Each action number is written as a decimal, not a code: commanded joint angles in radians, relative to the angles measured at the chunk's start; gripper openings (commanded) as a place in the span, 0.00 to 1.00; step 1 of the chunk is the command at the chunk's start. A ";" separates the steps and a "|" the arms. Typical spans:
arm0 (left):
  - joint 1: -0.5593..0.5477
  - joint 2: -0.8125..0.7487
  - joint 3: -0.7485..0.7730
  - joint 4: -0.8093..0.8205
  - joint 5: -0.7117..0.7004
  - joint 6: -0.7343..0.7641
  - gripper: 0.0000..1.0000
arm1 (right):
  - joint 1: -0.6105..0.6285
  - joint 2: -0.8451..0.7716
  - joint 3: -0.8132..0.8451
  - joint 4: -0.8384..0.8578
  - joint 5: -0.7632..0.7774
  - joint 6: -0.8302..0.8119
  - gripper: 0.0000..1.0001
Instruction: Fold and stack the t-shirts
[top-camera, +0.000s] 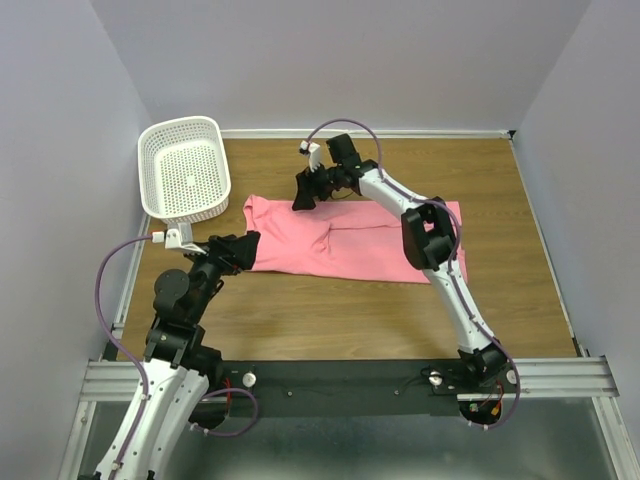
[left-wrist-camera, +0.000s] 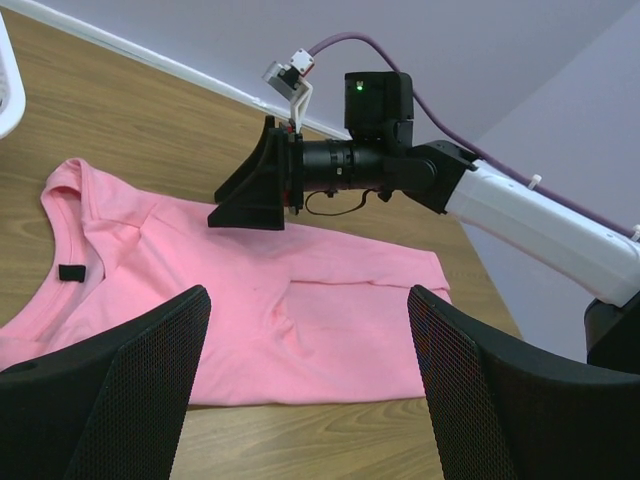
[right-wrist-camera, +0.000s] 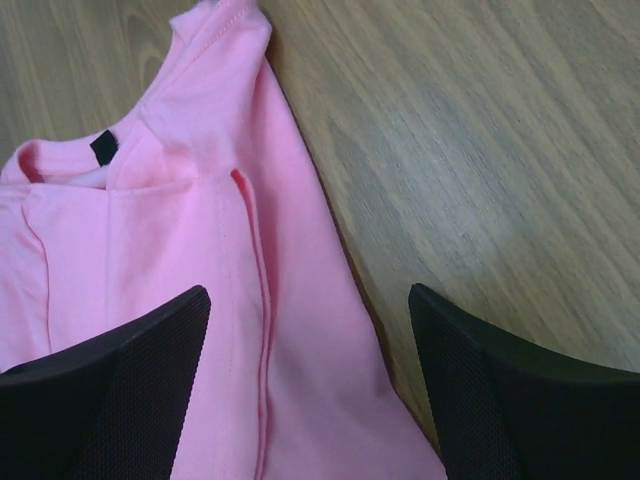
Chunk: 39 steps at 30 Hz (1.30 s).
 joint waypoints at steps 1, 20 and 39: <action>0.002 0.016 0.006 0.011 0.021 0.020 0.88 | 0.020 0.080 -0.030 -0.038 -0.041 0.043 0.83; 0.002 -0.016 0.002 0.005 0.032 0.010 0.88 | -0.055 0.097 0.071 -0.005 0.272 0.212 0.00; -0.029 0.307 -0.081 0.252 0.176 -0.146 0.78 | -0.440 -0.270 -0.320 0.115 0.360 0.151 0.95</action>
